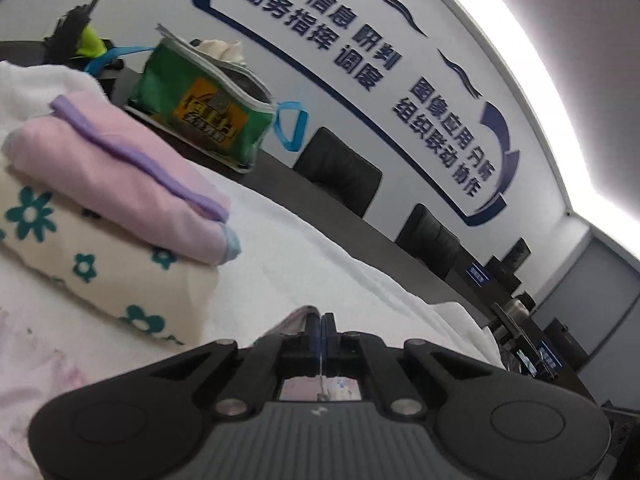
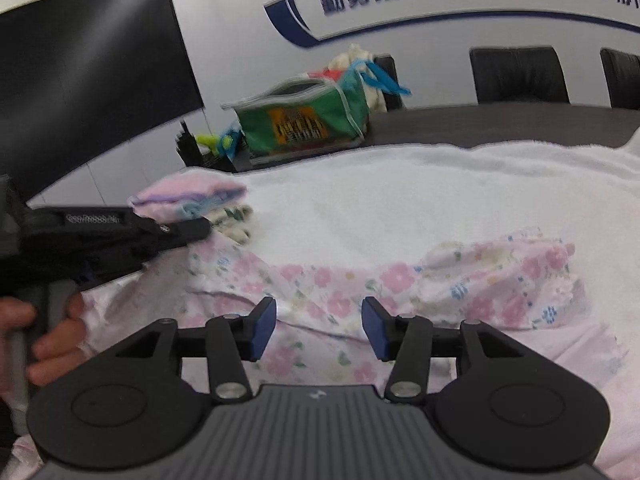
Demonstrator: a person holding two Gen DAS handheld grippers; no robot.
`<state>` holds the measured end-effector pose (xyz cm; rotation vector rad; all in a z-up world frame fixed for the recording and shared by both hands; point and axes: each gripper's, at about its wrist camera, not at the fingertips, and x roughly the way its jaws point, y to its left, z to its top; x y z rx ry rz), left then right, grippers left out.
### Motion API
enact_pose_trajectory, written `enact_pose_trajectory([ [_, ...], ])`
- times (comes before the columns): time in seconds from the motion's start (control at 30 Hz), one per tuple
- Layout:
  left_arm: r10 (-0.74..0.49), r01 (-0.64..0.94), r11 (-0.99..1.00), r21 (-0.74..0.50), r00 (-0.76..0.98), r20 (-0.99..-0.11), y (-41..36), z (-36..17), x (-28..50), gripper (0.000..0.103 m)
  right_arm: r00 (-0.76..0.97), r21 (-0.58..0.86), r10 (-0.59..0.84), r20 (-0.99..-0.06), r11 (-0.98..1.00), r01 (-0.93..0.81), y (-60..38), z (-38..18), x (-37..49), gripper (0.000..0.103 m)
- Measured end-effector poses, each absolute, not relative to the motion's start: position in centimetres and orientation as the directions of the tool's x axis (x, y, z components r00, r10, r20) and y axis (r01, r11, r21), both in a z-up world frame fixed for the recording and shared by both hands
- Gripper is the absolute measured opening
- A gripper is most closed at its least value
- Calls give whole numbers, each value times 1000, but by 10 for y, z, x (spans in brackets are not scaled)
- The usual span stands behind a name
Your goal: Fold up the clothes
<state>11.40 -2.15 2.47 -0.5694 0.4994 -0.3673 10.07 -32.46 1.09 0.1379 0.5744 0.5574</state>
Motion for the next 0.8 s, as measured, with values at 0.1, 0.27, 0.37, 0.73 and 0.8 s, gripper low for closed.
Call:
enact_pose_trajectory([
  [0.1, -438, 196, 828, -525, 811, -389, -34, 30, 121, 0, 670, 227, 548, -501, 830, -509, -313, 9, 97, 48],
  [0.27, -326, 99, 897, -430, 806, -494, -42, 19, 122, 5, 671, 96, 453, -588, 862, -497, -291, 3, 97, 43],
  [0.37, -302, 55, 900, -433, 795, -526, -34, 6, 127, 16, 693, 88, 437, -573, 873, -479, -299, 17, 97, 45],
  [0.73, -326, 69, 889, -453, 790, -519, -29, 1, 132, 11, 673, 121, 214, -708, 976, -183, -384, 16, 202, 2],
  [0.8, -345, 95, 889, -448, 783, -517, -32, 9, 135, 2, 688, 133, 217, -692, 976, -174, -383, 13, 197, 1],
])
